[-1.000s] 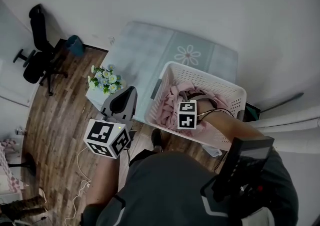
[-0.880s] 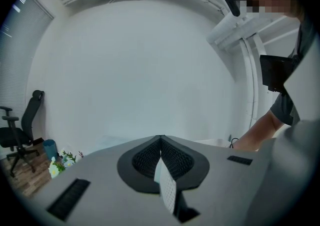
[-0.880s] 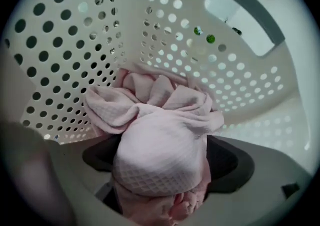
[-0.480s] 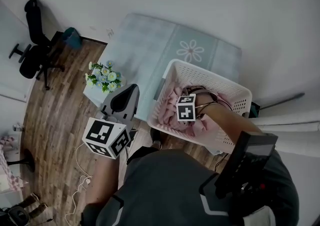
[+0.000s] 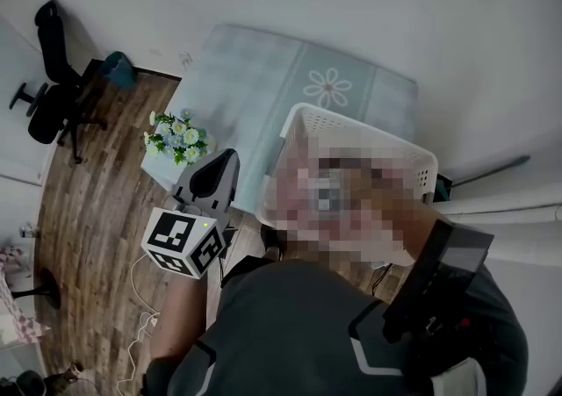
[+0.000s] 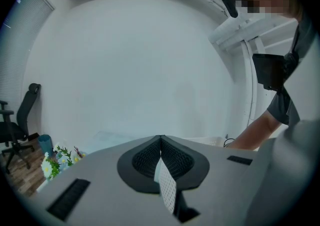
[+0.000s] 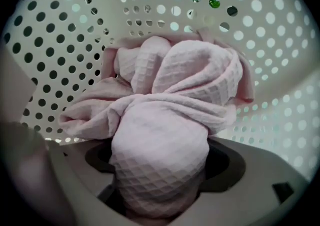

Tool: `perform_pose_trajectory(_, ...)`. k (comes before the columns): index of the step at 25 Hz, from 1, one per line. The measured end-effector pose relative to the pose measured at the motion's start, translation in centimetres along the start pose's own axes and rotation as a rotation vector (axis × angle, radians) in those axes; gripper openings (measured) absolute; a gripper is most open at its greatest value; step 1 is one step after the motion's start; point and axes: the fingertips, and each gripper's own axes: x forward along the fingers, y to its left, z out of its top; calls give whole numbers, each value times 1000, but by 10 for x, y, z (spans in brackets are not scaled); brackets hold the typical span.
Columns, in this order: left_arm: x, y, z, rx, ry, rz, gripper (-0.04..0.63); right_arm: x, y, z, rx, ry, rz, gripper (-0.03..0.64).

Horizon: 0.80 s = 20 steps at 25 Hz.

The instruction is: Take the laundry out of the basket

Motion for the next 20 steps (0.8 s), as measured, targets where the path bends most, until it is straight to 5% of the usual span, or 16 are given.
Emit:
perform_pose_trajectory(10, -15, -20, 12, 30, -36, 4, 9, -17, 28, -6, 160, -178, -73, 316)
perform_pose_trajectory(20, -49, -56, 34, 91, -86, 25, 9, -67, 16, -5, 365, -388, -111, 238)
